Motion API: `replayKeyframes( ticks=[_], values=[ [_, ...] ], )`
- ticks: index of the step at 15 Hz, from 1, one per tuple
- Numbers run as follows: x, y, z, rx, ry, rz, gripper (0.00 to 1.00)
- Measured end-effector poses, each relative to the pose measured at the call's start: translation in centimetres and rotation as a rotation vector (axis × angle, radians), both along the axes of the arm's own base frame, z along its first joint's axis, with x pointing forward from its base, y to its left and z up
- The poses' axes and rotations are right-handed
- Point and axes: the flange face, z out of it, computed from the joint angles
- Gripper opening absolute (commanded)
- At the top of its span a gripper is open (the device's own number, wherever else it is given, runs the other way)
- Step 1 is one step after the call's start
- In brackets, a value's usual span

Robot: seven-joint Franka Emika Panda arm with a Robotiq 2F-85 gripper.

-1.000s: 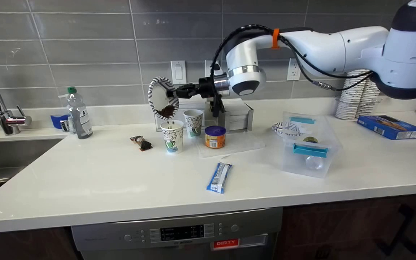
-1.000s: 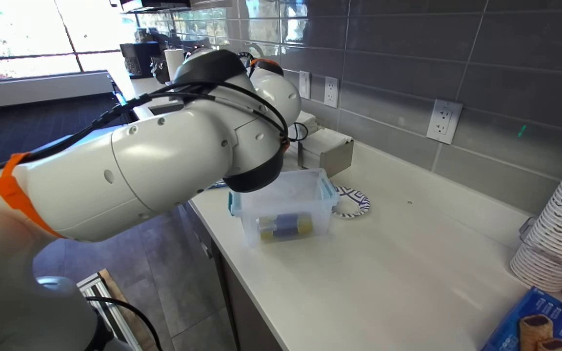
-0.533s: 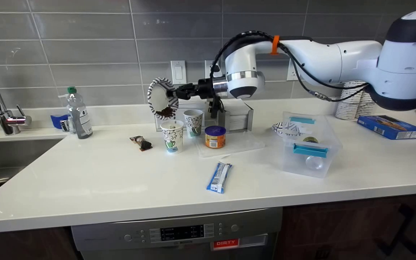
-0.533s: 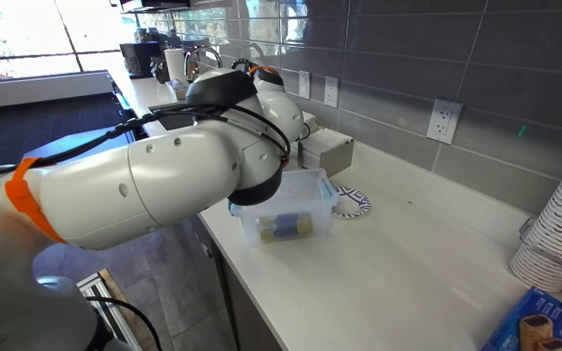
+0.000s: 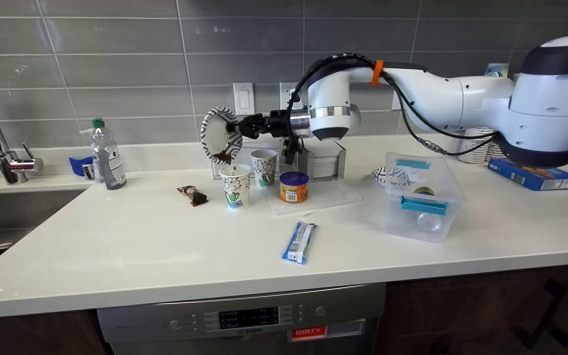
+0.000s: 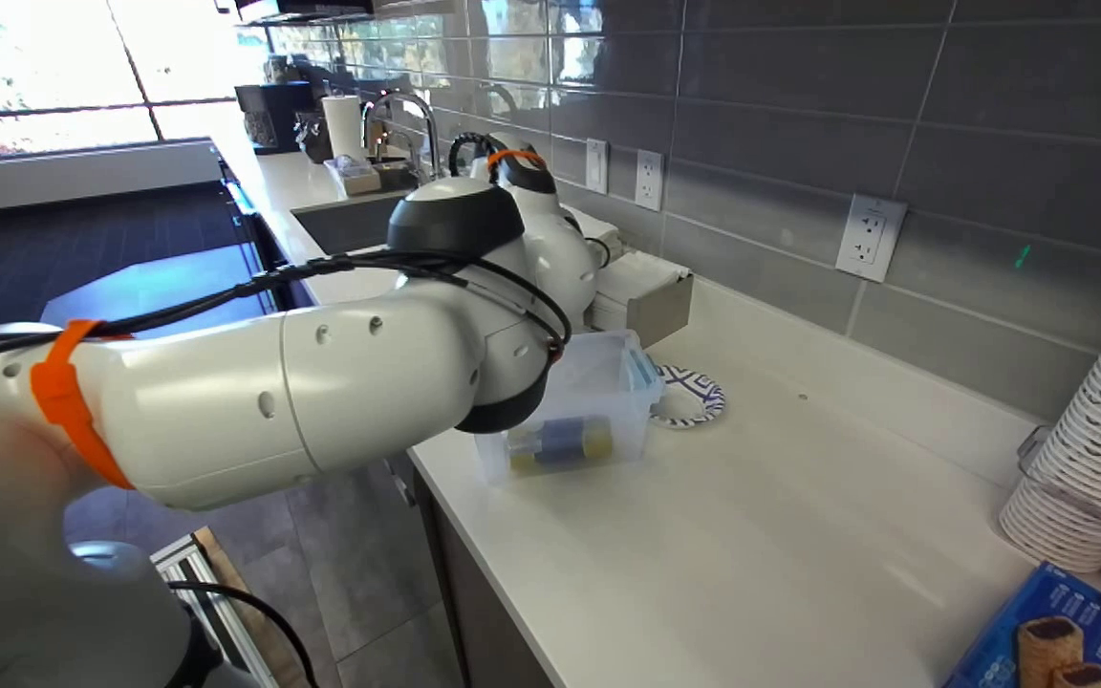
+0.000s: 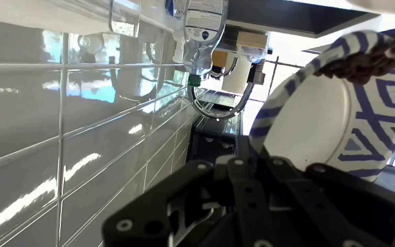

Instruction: Pour the contents in the plate into the cup

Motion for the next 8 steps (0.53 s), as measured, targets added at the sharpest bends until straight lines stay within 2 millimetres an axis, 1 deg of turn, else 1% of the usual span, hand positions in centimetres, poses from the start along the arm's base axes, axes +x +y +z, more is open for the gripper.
replayKeyframes(
  ticks=[5,8],
  values=[
    [0.3,-1.1,1.4,0.054,-0.027,-0.032,0.01],
    [0.4,-1.7,1.3,0.070,-0.039,-0.048,0.01]
  ],
)
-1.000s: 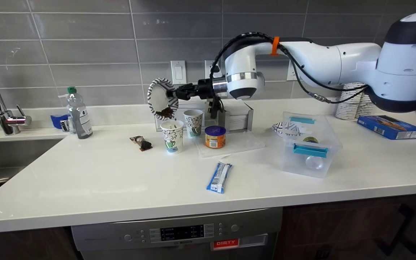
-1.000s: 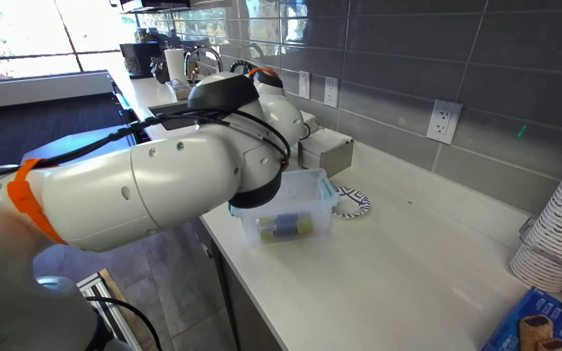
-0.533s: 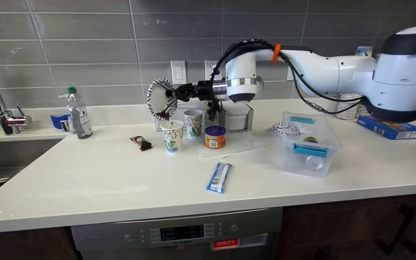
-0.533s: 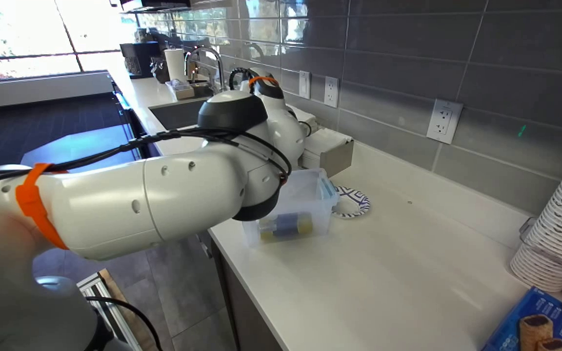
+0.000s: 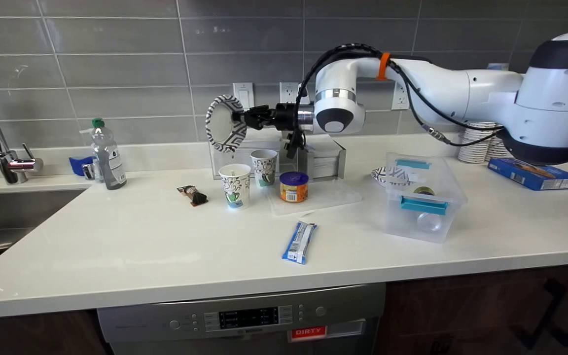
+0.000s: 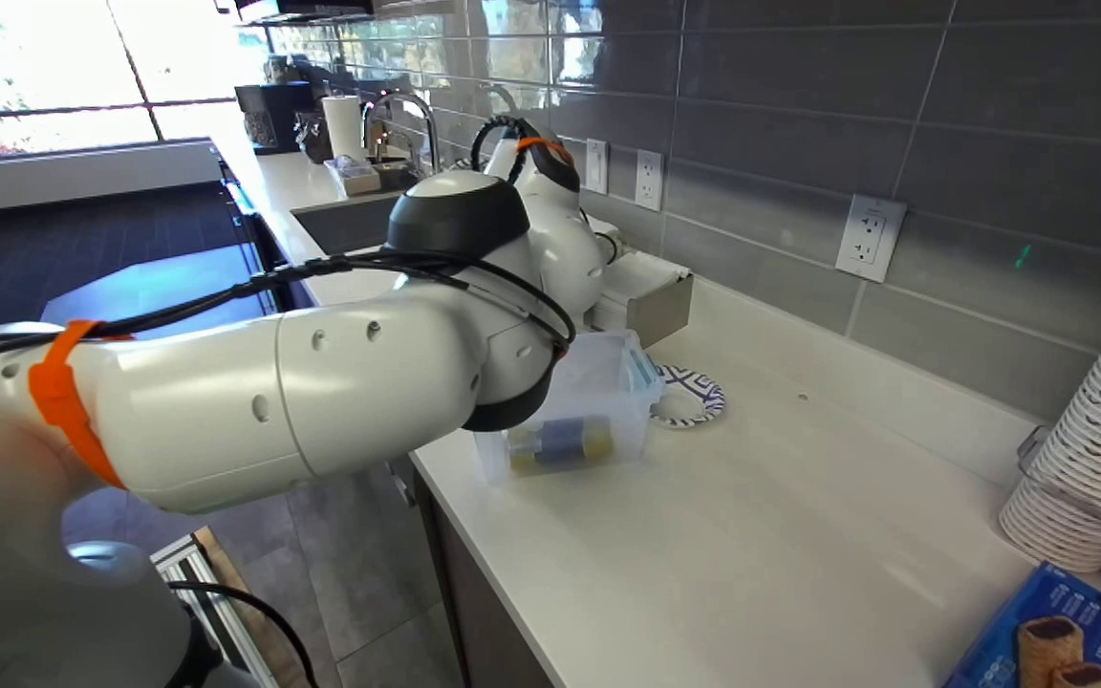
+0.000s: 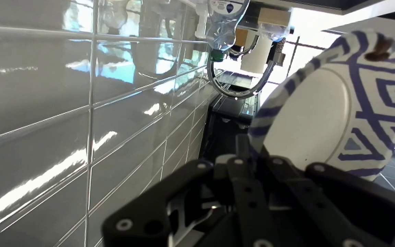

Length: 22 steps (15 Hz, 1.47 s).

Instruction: Pour the contents in the plate into the cup

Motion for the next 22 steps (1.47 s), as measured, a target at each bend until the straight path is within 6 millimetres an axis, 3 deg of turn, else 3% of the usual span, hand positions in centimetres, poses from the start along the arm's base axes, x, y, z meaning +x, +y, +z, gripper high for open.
replayKeyframes(
  ticks=[7,9,12,17,22],
  values=[
    [-0.3,0.1,-0.5,0.021,-0.017,-0.001,0.01],
    [-0.6,0.4,0.7,0.031,-0.008,0.008,0.01],
    [-1.1,0.0,4.0,-0.022,0.036,-0.046,0.01],
    [-2.3,-4.0,9.7,-0.184,0.068,-0.200,0.01],
    [-3.7,-9.0,11.4,-0.323,0.137,-0.321,0.01]
  ],
)
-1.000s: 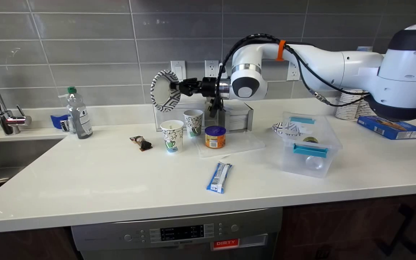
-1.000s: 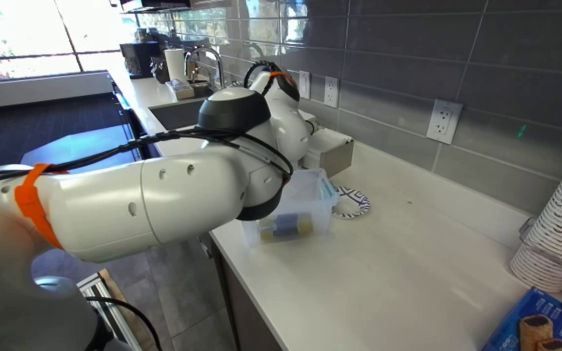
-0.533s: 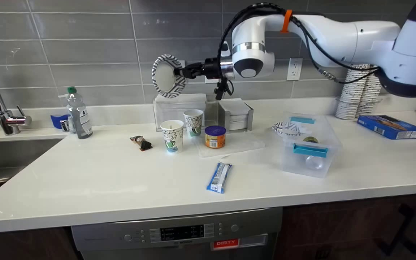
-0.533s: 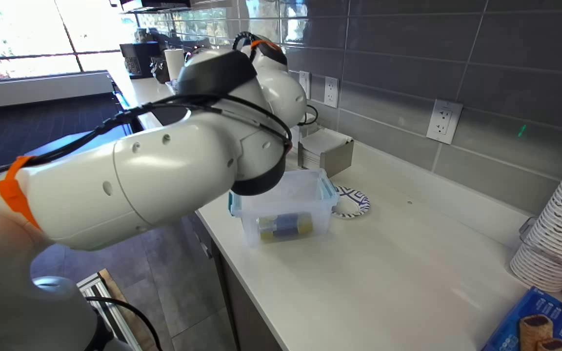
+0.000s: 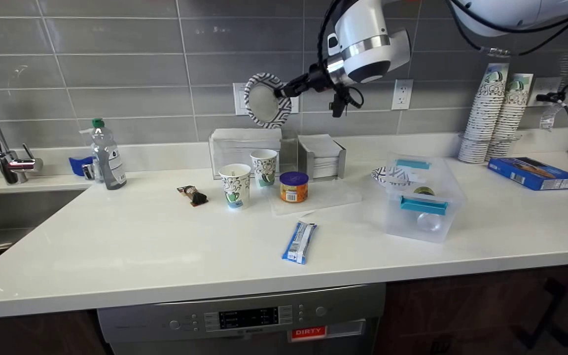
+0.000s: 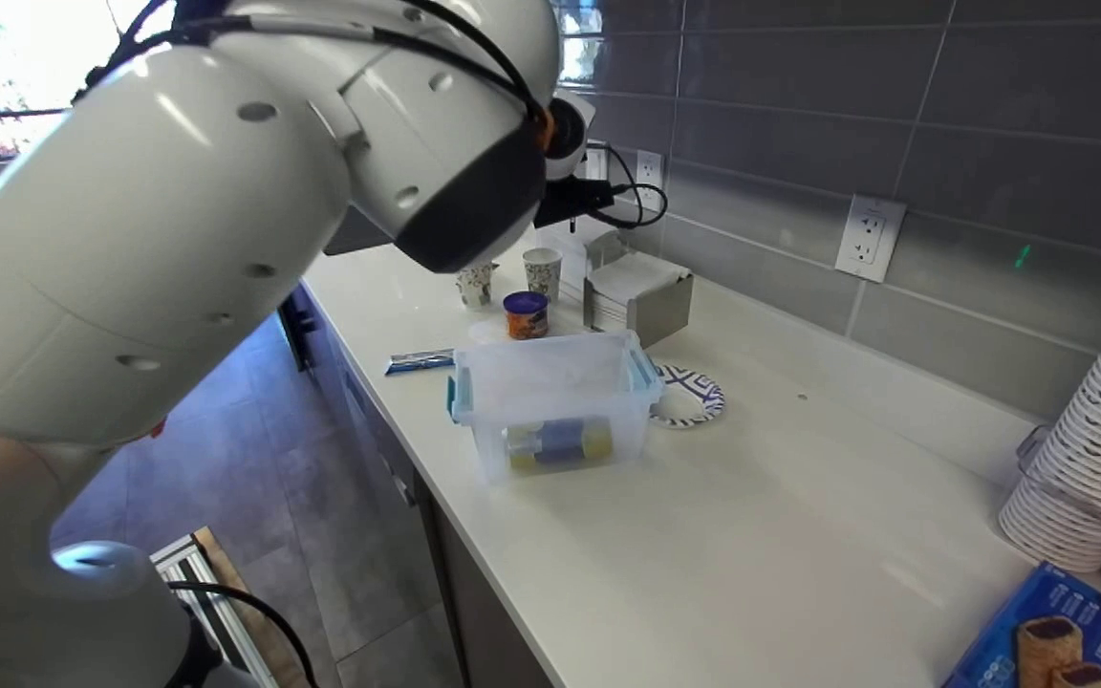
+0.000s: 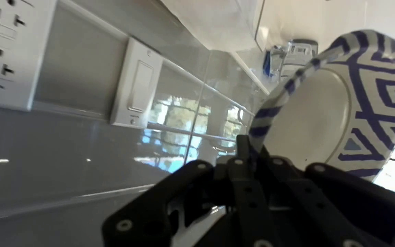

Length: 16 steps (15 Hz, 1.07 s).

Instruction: Pour the contents in the plate into the cup

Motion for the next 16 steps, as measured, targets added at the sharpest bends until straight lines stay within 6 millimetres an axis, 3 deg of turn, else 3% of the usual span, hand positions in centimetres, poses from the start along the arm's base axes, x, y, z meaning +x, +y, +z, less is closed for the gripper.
replayKeyframes(
  ticks=[9,13,16],
  values=[
    [-3.8,-8.6,0.2,-0.244,0.130,-0.287,0.01],
    [-7.2,-11.9,-0.1,-0.344,0.183,-0.414,0.01],
    [-10.3,-14.3,-1.5,-0.436,0.209,-0.470,0.04]
  ],
)
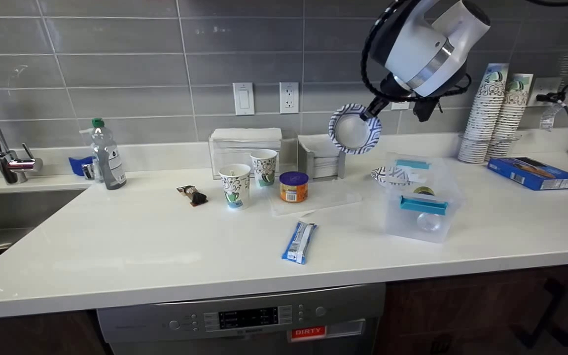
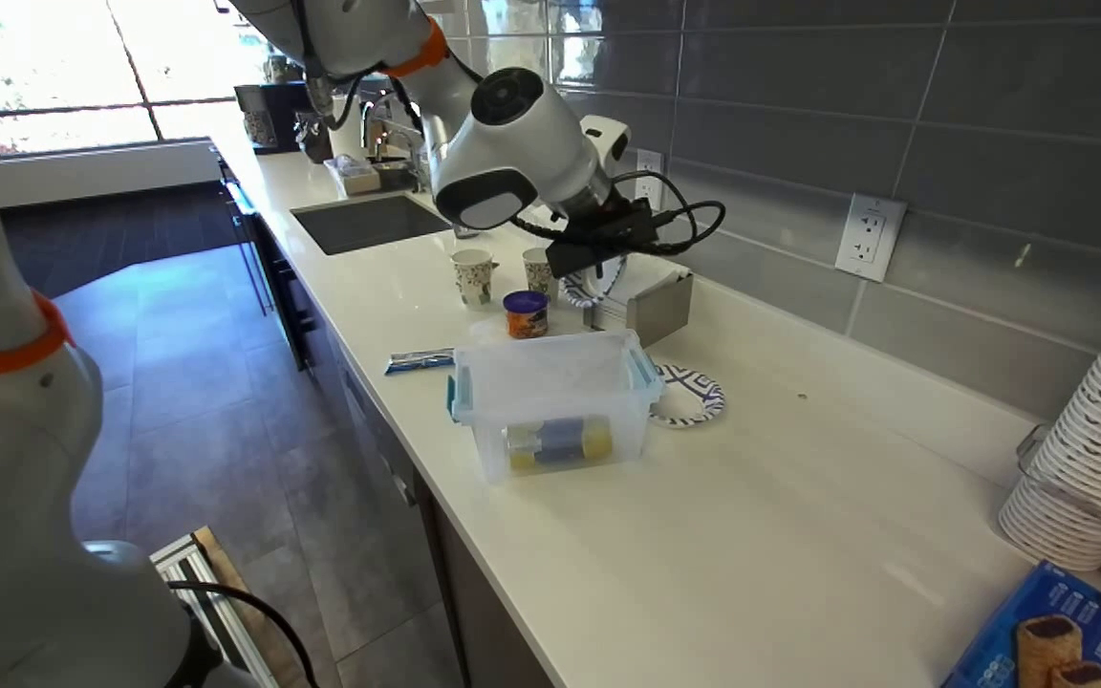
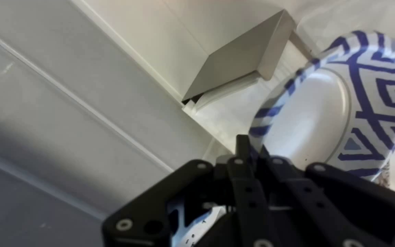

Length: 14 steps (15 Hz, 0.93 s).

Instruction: Pour the contents in the plate into the cup

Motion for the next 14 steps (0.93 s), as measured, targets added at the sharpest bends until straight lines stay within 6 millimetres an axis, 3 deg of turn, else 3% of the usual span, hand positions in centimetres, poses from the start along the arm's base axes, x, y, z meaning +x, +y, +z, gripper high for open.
replayKeyframes(
  ticks=[4,9,11,14],
  values=[
    [0.1,3.3,1.1,0.075,0.039,0.088,0.04],
    [0.2,3.1,1.2,0.077,0.039,0.085,0.01],
    [0.1,2.4,1.0,0.042,0.045,0.091,0.01],
    [-0.8,-2.6,0.6,-0.056,0.073,0.044,0.01]
  ],
)
